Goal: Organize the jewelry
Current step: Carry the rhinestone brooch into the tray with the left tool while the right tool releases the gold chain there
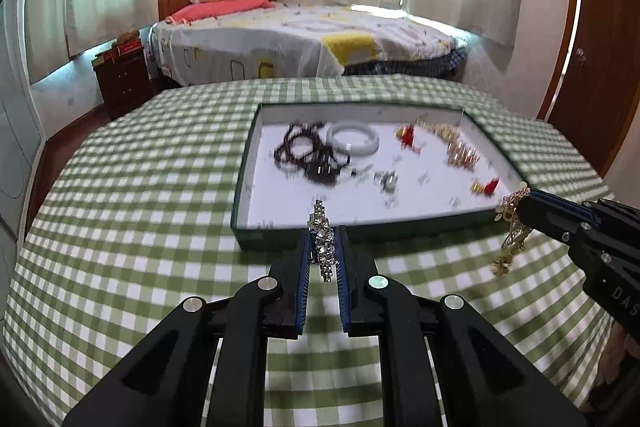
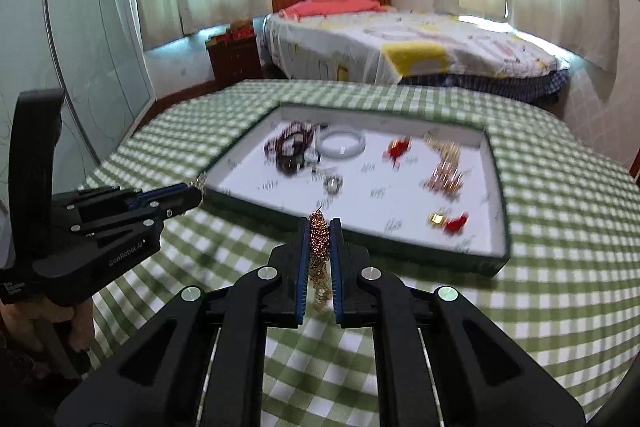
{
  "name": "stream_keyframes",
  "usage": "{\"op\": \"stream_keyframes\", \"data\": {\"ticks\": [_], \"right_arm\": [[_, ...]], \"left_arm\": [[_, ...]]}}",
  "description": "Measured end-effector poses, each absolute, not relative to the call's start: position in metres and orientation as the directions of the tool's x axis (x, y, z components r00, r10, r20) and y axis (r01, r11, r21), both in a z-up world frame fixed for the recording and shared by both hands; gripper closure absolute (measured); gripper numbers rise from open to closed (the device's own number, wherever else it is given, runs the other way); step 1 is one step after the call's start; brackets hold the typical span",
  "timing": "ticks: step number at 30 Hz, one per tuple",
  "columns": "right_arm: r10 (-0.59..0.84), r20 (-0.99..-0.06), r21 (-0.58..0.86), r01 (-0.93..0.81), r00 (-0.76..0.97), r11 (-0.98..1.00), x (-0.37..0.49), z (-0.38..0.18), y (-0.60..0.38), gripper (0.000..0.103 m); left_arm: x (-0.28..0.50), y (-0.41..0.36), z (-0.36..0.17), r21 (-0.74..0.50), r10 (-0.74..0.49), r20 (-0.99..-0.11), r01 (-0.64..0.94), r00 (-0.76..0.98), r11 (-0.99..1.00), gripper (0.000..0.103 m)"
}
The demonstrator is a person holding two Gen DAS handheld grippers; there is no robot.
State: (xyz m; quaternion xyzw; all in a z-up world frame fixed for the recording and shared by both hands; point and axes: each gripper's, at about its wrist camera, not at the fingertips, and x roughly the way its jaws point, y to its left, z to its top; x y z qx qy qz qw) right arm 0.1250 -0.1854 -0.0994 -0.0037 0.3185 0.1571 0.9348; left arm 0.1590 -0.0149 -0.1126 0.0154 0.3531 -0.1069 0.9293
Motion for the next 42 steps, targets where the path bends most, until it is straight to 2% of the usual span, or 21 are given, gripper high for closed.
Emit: {"op": "stream_keyframes", "data": {"ticks": [8, 17, 20, 30, 42], "right_arm": [[0.281, -0.502, 0.078, -0.281, 0.818, 0.957, 0.143, -0.055, -0.198, 0.093], [0.246, -0.460, 0.072, -0.240, 0.853, 0.968, 0.184, -0.047, -0.208, 0.093], [0.238, -0.480, 0.082, -0.228, 0.844, 0.970, 0.197, -0.062, -0.209, 0.093], [0.232, -0.629, 0.127, -0.197, 0.742, 0.972, 0.226, -0.136, -0.208, 0.093], [0.225, -0.713, 0.154, -0.165, 0.664, 0.974, 0.243, -0.169, -0.213, 0.093]], "left_arm": [[0.177, -0.023, -0.072, -0.072, -0.230, -0.569, 0.231, 0.790, 0.970, 0.090], [0.221, -0.036, -0.055, -0.105, -0.257, -0.492, 0.236, 0.832, 0.966, 0.090], [0.238, -0.040, -0.073, -0.115, -0.257, -0.521, 0.231, 0.814, 0.966, 0.090], [0.266, -0.046, -0.143, -0.113, -0.230, -0.666, 0.208, 0.710, 0.971, 0.090], [0.275, -0.051, -0.166, -0.121, -0.228, -0.732, 0.206, 0.643, 0.971, 0.090]]}}
